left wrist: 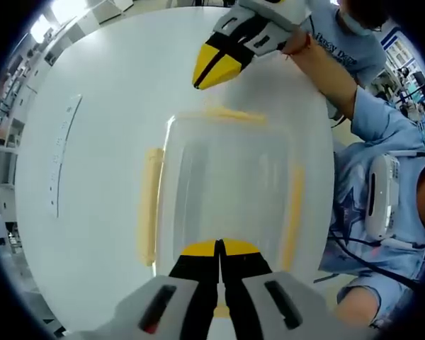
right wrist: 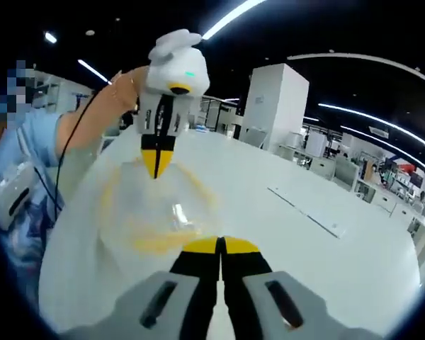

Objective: Snap each plastic latch of the storage box into its locked position after aligning the lid with the box until every specified latch is closed and the lid sits flush.

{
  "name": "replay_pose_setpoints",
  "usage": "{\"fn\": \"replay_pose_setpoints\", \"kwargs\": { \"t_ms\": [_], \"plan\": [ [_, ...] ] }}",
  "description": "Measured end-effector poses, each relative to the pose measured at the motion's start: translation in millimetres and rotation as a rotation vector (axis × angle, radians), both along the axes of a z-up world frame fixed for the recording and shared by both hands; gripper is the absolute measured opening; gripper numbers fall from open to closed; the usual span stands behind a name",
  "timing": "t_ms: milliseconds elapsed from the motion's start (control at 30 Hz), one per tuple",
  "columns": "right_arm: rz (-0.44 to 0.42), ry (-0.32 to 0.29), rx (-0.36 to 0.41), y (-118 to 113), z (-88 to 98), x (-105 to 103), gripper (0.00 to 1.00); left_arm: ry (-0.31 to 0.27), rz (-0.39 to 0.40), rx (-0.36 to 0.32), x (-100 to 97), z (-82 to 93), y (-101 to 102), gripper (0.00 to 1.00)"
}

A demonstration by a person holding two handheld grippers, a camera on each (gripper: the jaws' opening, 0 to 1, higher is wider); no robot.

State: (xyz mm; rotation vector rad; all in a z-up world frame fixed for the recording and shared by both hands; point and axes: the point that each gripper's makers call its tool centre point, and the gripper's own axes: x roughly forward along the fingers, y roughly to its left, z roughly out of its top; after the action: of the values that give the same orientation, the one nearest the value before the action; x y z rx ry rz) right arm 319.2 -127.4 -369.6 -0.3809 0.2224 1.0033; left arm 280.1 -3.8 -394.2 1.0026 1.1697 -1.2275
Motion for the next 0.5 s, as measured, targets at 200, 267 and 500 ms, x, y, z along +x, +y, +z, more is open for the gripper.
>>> {"fn": "replay_pose_setpoints", "kwargs": {
  "t_ms": [200, 267, 500],
  "plan": [
    [0.071, -0.021, -0.057, 29, 15.4, -9, 0.00, -0.010, -0.006, -0.004, -0.6, 0.0, 0, 0.00],
    [0.090, -0.017, -0.057, 39, 18.4, -12, 0.00, -0.012, -0.011, -0.007, -0.7, 0.0, 0, 0.00],
    [0.183, 0.005, -0.173, 83, 13.4, -25, 0.00, -0.009, -0.002, -0.016, 1.1, 0.1, -1, 0.00]
  ]
}}
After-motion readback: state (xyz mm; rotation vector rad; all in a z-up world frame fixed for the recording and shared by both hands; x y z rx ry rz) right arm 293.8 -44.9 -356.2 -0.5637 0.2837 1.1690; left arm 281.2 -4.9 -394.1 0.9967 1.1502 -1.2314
